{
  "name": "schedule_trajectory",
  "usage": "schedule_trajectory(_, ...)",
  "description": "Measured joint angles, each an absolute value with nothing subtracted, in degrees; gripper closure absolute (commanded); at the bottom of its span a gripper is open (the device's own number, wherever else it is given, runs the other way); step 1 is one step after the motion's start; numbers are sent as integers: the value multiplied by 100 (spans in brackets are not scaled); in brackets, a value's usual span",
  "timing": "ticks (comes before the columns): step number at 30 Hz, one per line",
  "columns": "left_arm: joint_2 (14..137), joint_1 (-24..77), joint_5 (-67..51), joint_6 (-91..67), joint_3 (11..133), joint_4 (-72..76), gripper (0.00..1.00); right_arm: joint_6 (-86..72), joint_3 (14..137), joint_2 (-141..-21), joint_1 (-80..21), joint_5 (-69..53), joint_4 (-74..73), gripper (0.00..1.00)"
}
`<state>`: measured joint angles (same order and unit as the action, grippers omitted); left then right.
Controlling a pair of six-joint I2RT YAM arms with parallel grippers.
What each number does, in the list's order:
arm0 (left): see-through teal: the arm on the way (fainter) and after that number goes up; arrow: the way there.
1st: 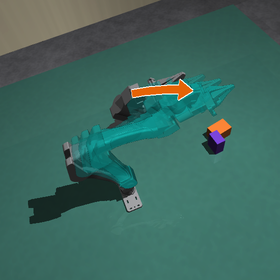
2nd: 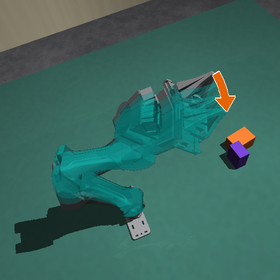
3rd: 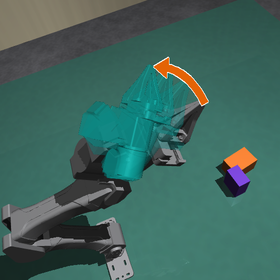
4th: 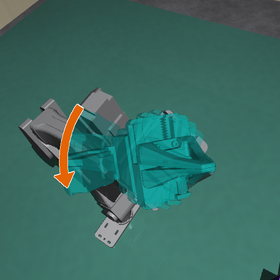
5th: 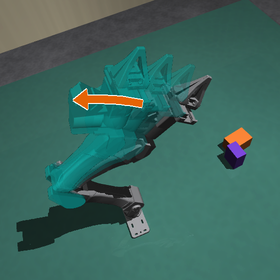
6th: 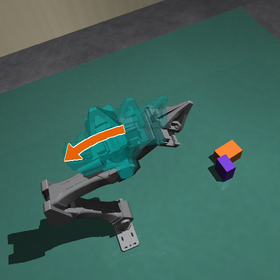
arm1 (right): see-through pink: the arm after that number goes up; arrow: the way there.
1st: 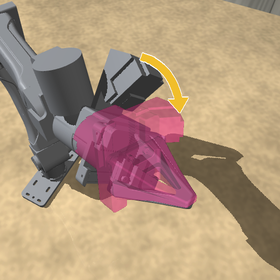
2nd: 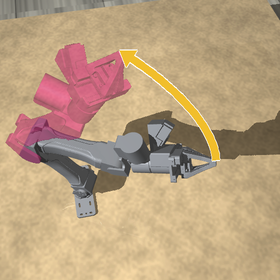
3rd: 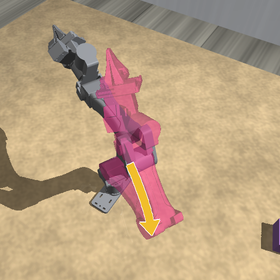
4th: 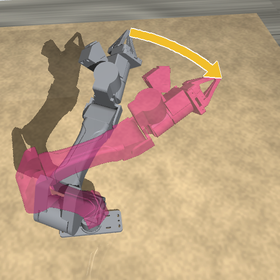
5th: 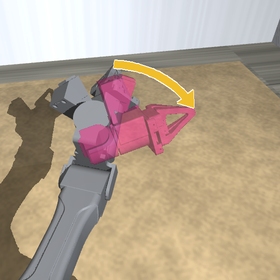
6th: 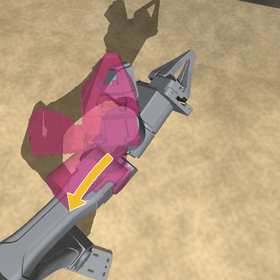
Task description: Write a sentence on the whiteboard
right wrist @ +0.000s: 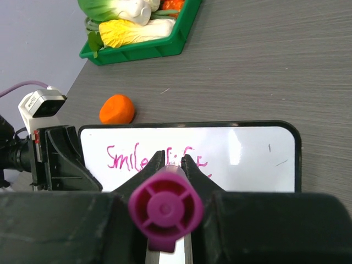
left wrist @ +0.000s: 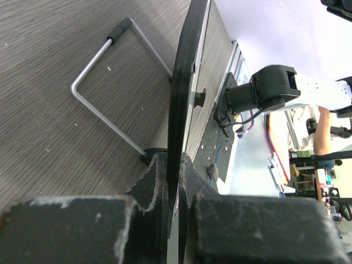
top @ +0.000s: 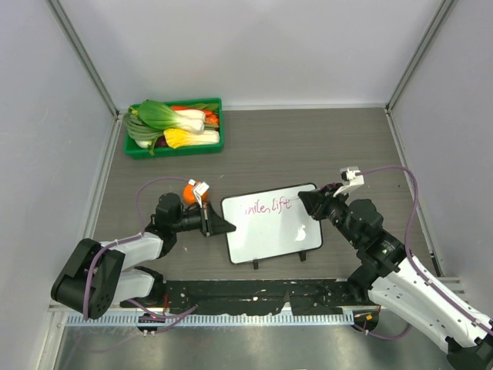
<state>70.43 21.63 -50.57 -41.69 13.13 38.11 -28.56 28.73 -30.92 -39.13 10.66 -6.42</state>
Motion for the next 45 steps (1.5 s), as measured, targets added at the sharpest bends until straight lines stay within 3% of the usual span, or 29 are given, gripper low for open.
schedule_trajectory(10,7043,2163,-5054,-4169,1313,3811,100,-2858,2873,-3616,-4143,672,-366,99)
schedule_trajectory(27,7052,2163,-5054,-4165,1313,3809,100,-2864,2875,-4705,-6598,1949,294,99)
schedule_trajectory(45,7052,2163,-5054,-4160,1313,3809,100,-2904,2884,-5717,-6840,2545,1278,99)
